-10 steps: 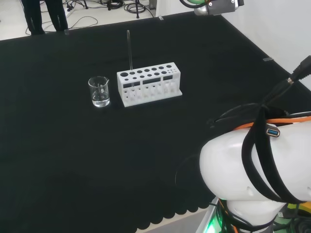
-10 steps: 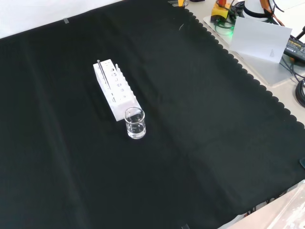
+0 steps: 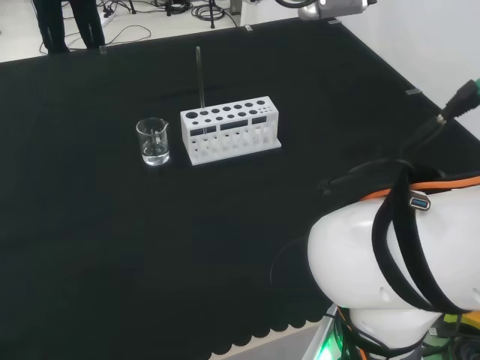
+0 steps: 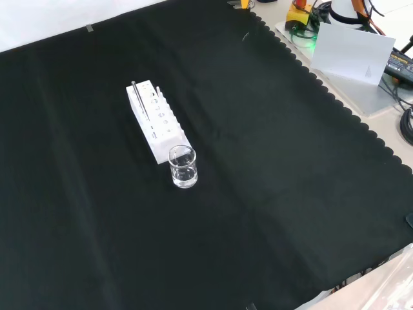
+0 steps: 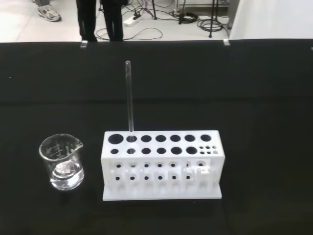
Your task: Take the glass rod from the white test tube rack.
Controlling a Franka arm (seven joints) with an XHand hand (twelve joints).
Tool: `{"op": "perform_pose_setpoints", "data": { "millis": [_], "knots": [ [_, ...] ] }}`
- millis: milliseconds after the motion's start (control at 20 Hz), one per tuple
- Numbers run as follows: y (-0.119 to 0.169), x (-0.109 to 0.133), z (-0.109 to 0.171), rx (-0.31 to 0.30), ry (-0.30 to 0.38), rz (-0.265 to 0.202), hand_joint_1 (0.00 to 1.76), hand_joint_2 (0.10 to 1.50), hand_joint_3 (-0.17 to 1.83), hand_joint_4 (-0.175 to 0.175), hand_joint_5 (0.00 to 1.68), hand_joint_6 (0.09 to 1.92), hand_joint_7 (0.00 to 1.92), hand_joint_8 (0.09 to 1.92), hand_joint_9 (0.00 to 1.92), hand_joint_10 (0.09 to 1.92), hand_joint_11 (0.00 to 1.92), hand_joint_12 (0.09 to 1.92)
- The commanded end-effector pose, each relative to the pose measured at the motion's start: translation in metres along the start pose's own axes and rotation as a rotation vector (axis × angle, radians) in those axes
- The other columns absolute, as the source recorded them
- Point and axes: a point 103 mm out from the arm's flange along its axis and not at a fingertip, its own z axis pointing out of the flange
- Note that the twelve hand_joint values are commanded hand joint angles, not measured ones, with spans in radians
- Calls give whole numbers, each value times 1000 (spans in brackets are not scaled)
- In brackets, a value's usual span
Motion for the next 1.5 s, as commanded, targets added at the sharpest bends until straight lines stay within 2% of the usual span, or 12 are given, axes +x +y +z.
{"op": "perform_pose_setpoints", "data": {
  "millis": [50,350,800,950,1250,1500],
  "knots": [
    [-62,-3,-31,-102,-45,97,568,888,414,-152,105,87,0,757,6,895,0,1263],
    [-63,-9,-27,-98,-38,102,569,885,421,-152,110,87,0,784,7,928,0,1266],
    [-63,-11,-26,-88,-51,109,573,877,444,-154,125,87,0,864,67,944,0,1387],
    [-63,-15,-29,-93,-45,112,577,871,460,-156,126,87,0,880,153,934,88,1437],
    [-49,-6,-34,-83,-41,70,590,870,477,-159,142,87,31,903,237,924,180,1437],
    [-23,1,-31,-80,-37,34,594,868,486,-158,170,87,92,907,285,907,205,1427]
  ]
}}
